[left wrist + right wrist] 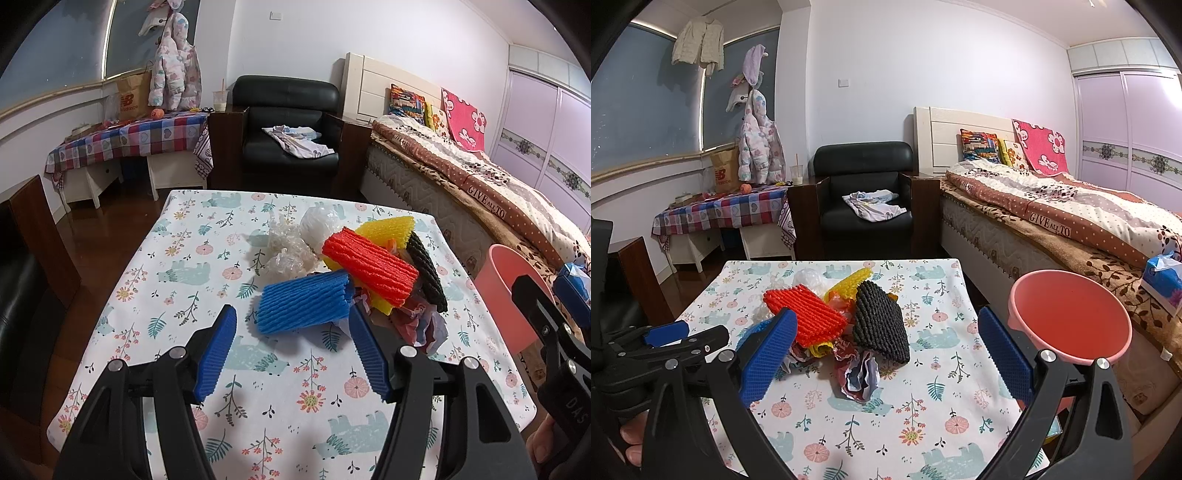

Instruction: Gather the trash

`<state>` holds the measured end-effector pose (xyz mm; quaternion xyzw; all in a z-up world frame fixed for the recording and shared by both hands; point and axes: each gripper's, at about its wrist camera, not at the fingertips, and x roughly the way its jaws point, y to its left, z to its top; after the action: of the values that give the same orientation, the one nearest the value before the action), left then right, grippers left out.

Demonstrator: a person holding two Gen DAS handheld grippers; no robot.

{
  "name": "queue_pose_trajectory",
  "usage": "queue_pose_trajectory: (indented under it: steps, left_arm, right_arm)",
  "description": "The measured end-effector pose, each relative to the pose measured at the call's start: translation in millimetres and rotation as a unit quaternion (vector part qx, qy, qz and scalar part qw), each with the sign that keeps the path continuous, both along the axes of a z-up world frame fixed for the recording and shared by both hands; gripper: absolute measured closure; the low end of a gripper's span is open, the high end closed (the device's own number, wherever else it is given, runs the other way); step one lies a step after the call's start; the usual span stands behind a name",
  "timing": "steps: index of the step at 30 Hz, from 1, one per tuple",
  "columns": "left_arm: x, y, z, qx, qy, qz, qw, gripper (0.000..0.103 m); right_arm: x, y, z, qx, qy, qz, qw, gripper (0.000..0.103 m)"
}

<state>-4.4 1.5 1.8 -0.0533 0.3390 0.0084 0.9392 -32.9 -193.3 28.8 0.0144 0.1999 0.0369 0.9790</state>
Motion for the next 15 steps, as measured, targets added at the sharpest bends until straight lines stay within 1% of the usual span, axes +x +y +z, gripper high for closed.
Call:
queue_pose_trajectory:
  steps: [15]
  left_arm:
    - [-1.2,0.4,0.1,-0.001,0.000,0.000,1.0000,0.040]
  right_arm:
    - [-0.8,0.2,-1.3,0.001,0.001,0.001,1.000,0.004]
